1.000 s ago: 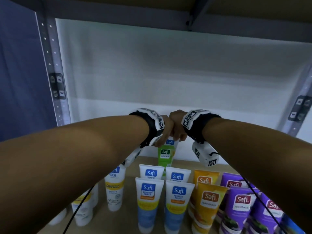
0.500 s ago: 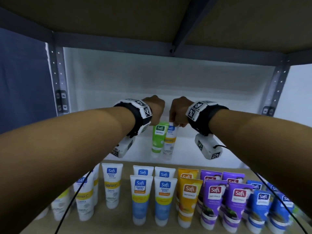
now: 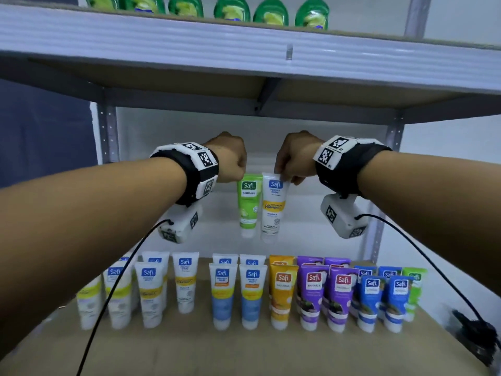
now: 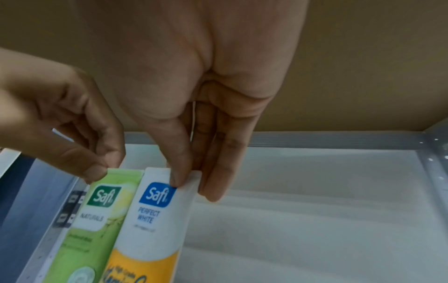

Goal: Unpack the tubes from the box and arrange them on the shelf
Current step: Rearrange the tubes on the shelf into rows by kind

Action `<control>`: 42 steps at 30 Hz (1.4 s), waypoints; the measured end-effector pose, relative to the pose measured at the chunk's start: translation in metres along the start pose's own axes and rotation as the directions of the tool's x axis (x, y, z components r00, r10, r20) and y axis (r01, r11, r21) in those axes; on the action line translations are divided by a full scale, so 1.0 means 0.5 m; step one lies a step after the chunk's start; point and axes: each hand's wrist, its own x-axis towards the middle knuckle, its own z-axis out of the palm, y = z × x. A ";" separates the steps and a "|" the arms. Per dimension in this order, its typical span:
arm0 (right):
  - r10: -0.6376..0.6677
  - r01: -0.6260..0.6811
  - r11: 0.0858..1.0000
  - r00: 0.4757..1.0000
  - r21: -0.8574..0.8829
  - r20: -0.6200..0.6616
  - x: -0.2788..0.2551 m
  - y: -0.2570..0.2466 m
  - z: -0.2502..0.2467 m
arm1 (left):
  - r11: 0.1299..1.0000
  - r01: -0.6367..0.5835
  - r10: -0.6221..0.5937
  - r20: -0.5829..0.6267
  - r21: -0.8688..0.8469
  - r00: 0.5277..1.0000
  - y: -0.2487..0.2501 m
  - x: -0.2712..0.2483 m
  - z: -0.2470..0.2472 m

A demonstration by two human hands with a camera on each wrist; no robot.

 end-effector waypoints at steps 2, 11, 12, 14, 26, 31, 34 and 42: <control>0.004 -0.004 1.000 1.000 0.023 -0.005 -0.028 -0.004 0.002 | 1.000 -0.022 0.022 -0.032 -0.011 0.999 0.007 -0.033 0.000; 0.031 -0.040 0.997 0.992 0.073 0.122 -0.132 -0.005 0.086 | 0.993 -0.036 0.044 0.069 -0.112 0.997 0.018 -0.168 0.070; 0.032 -0.042 0.996 0.991 0.077 0.129 -0.141 -0.003 0.100 | 0.992 -0.040 0.049 0.071 -0.121 0.996 0.020 -0.181 0.082; 0.031 -0.043 0.996 0.989 0.079 0.144 -0.156 0.000 0.129 | 0.989 -0.039 0.051 0.084 -0.143 0.995 0.022 -0.205 0.106; 0.027 -0.040 0.998 0.971 0.050 0.237 -0.211 0.017 0.254 | 0.965 0.035 0.014 0.187 -0.259 0.982 0.019 -0.288 0.225; 0.027 -0.034 0.999 0.967 0.026 0.254 -0.220 0.017 0.283 | 0.962 0.047 0.010 0.207 -0.270 0.978 0.019 -0.308 0.260; 0.045 -0.056 0.998 0.971 0.037 0.236 -0.221 0.022 0.295 | 0.954 0.070 -0.013 0.194 -0.292 0.981 0.014 -0.314 0.275; 0.145 -0.191 0.957 0.967 0.220 0.209 -0.243 0.049 0.326 | 0.860 0.203 -0.140 0.166 -0.467 0.976 0.005 -0.346 0.316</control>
